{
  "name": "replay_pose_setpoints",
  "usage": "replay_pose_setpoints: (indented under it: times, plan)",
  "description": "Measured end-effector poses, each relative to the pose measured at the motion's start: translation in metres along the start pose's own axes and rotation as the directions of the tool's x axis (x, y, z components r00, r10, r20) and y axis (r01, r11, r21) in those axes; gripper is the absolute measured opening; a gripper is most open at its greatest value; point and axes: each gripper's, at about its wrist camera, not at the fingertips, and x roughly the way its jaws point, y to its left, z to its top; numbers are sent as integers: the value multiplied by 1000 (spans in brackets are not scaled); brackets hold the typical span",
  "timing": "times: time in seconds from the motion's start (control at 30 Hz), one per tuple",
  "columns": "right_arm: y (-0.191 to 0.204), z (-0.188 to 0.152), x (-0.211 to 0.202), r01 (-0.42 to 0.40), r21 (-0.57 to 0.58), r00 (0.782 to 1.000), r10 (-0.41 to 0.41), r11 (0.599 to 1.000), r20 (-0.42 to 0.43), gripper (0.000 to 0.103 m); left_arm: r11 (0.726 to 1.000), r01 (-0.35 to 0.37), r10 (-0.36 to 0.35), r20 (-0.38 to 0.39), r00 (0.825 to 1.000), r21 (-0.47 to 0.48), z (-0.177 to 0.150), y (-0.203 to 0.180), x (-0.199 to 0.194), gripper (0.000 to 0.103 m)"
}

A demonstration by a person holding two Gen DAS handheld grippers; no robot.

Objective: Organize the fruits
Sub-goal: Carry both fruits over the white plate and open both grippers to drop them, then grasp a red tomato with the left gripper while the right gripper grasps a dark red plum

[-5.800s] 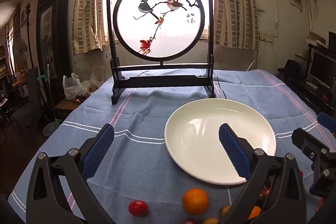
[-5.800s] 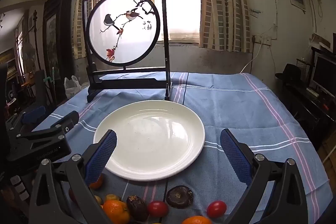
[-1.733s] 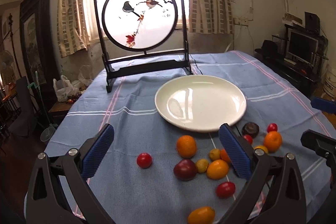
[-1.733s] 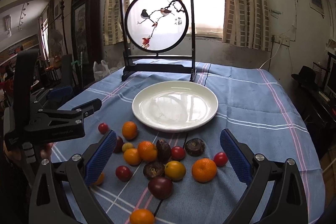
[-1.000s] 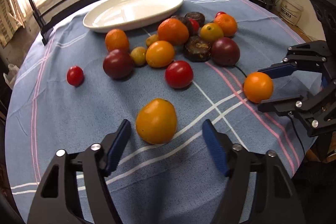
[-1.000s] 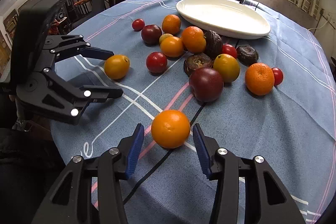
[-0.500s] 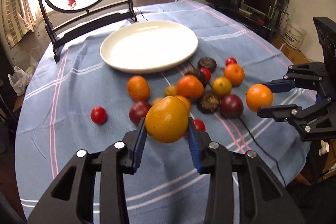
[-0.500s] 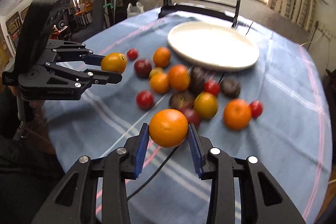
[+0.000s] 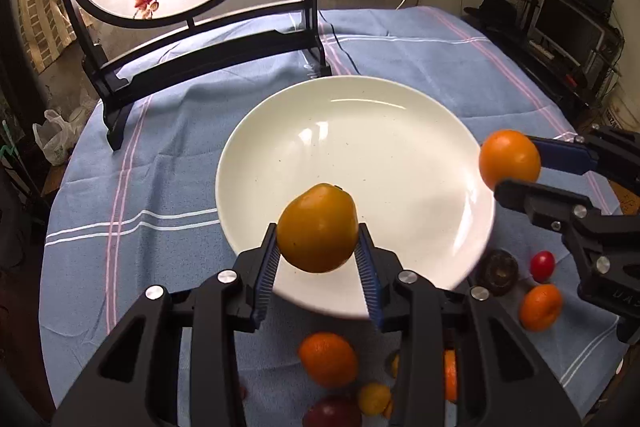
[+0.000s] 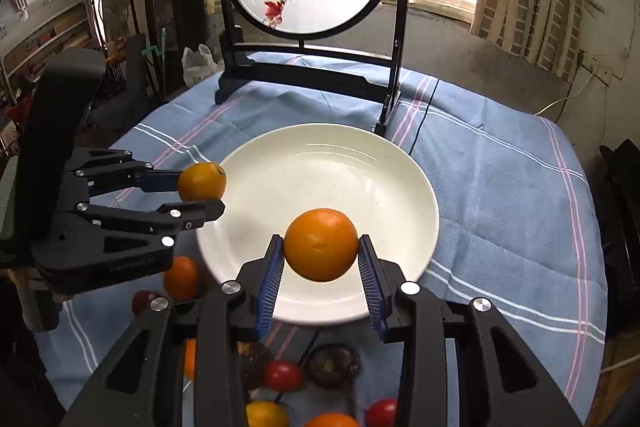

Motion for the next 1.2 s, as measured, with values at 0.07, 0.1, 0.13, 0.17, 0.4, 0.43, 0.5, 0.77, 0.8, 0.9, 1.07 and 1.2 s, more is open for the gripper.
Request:
replay_pose_setpoints:
  times: [0.07, 0.1, 0.13, 0.17, 0.4, 0.43, 0.5, 0.77, 0.8, 0.9, 1.07, 1.2]
  plan:
    - [-5, 6, 19, -2, 12, 999, 3, 1000, -32, 38, 1000, -11, 11, -23, 1000, -2, 6, 2, 15, 37]
    - [-7, 9, 27, 4, 15, 999, -4, 1000, -41, 38, 1000, -17, 16, -37, 999, -5, 9, 4, 23, 37]
    - [-8, 10, 35, 13, 12, 999, -12, 1000, -49, 38, 1000, -22, 21, -50, 999, -11, 12, 5, 29, 37]
    - [-9, 11, 41, 12, 15, 998, -11, 1000, -59, 38, 1000, -28, 27, -64, 998, -14, 15, 7, 36, 37]
    - [-6, 11, 63, 30, 17, 994, -28, 999, -103, 51, 999, -34, 32, -117, 993, -16, 18, 10, 59, 38]
    - [-6, 12, 60, 29, 19, 996, -27, 999, -85, 57, 999, -40, 38, -114, 993, -18, 19, 10, 57, 47]
    - [-5, 14, 48, 42, 13, 998, -42, 999, -45, 58, 998, -48, 45, -75, 996, -30, 20, 12, 46, 62]
    - [-1, -27, -44, -25, -23, 998, 27, 999, 60, 65, 999, 28, -26, 68, 997, -30, -14, 18, -32, 72]
    - [0, -41, -55, -35, -32, 997, 37, 999, 62, 65, 999, 44, -43, 80, 996, -13, -25, 14, -42, 74]
    - [2, -85, -78, -48, -50, 998, 50, 998, 42, 65, 995, 84, -88, 78, 993, 60, -67, -1, -60, 75]
    - [4, -142, -93, -53, -45, 999, 53, 998, -6, 65, 972, 175, -180, 14, 984, 155, -132, -33, -68, 75]
    - [19, -165, -95, -95, -57, 995, 94, 994, -30, 65, 958, 225, -222, -33, 974, 178, -160, -54, -62, 75]
